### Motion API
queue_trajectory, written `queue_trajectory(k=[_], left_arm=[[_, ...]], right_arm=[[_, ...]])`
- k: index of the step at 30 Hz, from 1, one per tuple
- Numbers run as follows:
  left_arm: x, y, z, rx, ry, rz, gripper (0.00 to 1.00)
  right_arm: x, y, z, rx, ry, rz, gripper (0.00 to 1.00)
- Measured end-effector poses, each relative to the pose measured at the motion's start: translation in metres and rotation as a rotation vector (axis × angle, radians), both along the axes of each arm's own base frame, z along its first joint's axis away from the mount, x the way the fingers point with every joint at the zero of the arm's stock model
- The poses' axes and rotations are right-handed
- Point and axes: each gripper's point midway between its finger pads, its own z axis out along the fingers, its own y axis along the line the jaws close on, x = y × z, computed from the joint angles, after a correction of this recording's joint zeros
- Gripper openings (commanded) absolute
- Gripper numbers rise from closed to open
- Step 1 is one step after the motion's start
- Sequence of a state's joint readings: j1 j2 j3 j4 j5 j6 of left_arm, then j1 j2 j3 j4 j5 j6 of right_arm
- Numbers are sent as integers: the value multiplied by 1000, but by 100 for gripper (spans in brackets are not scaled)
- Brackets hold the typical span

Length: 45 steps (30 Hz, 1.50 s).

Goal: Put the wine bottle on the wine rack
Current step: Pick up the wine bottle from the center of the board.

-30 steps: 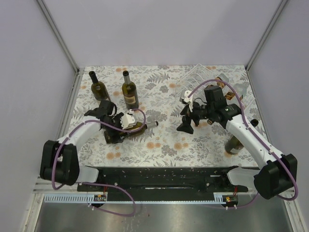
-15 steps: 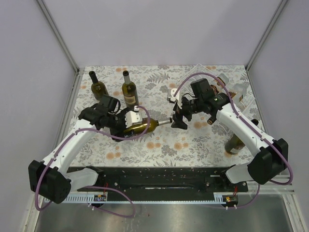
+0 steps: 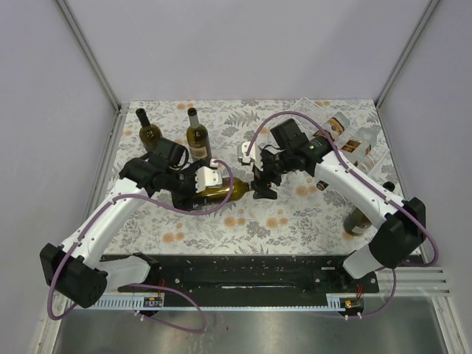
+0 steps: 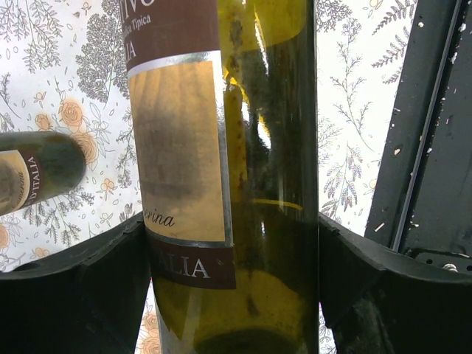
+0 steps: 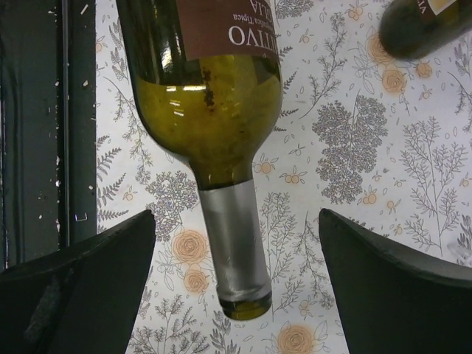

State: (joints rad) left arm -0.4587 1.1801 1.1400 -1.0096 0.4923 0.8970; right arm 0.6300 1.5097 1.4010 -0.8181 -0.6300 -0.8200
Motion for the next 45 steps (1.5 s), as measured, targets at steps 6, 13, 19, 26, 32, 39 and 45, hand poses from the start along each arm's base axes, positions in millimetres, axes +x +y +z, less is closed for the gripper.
queue_trajectory(k=[6,13,19,26,32,39,45], left_arm=[[-3,-2,2,2,2,-15,0],[-6,-3,2,3,8,-22,0],[-7,-5,2,-5,16,-20,0],[-6,-6,5,-14,12,-17,0],[-6,-7,5,-14,11,-19,0],[-3,-4,6,-3,-1,-10,0],[-5,-3,5,0,15,-4,0]], right_arm=[[-1,9,-15,-41,16,29,99],[-2,17,-24,-53,24,43,92],[1,26,-21,-29,3,46,84],[0,25,-33,-48,18,42,79],[-2,24,-39,-55,25,43,63],[-12,25,-44,-59,46,86,14],[-13,26,-46,-61,50,87,0]])
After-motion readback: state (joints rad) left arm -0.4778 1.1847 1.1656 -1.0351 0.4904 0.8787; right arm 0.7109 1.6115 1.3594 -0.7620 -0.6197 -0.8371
